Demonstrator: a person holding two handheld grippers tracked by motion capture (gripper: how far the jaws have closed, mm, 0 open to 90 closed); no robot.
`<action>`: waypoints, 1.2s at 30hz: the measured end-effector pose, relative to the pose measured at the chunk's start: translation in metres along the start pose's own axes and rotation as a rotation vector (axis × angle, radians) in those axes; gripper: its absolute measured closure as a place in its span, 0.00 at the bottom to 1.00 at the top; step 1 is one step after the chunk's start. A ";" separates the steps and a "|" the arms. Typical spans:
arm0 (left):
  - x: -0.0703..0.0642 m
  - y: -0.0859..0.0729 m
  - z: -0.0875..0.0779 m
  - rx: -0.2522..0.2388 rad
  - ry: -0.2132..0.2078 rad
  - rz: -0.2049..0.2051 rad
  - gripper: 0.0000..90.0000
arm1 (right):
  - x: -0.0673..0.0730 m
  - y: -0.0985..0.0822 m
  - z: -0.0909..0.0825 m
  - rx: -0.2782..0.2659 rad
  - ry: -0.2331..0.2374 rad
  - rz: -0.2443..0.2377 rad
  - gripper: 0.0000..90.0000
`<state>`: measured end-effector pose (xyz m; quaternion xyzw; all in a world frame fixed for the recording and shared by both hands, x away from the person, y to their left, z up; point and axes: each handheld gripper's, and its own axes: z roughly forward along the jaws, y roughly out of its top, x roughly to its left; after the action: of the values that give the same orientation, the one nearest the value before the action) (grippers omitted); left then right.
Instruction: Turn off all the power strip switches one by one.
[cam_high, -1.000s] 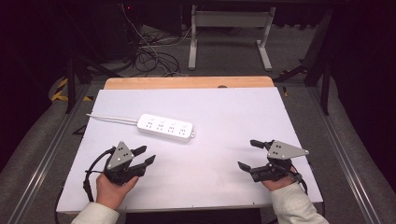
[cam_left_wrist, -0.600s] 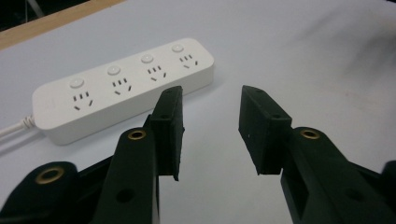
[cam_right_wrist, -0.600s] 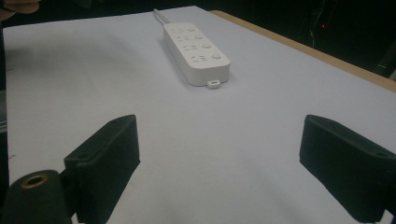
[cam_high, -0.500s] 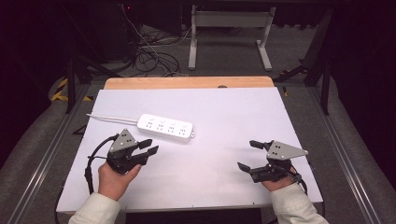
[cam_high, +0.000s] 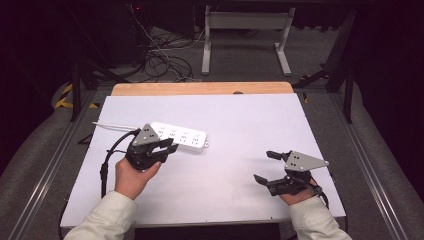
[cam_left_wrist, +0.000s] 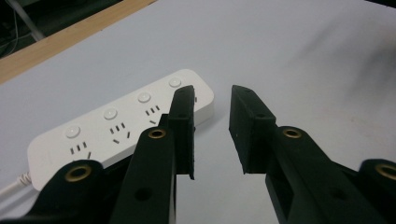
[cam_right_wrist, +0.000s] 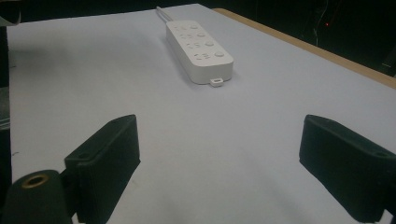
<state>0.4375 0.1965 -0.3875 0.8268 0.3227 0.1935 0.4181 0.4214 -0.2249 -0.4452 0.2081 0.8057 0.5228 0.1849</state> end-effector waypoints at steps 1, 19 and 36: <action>0.000 0.000 0.000 0.000 0.000 0.000 0.80 | 0.000 0.000 0.000 0.000 0.001 0.001 0.14; 0.002 0.028 0.028 0.056 0.012 0.045 0.90 | -0.001 0.000 0.001 0.004 0.006 0.005 0.14; 0.024 0.041 0.080 0.124 -0.021 -0.055 1.00 | -0.001 0.000 0.001 0.003 0.017 0.000 0.15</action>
<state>0.5172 0.1492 -0.3986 0.8440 0.3521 0.1529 0.3745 0.4223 -0.2247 -0.4454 0.2041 0.8079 0.5235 0.1777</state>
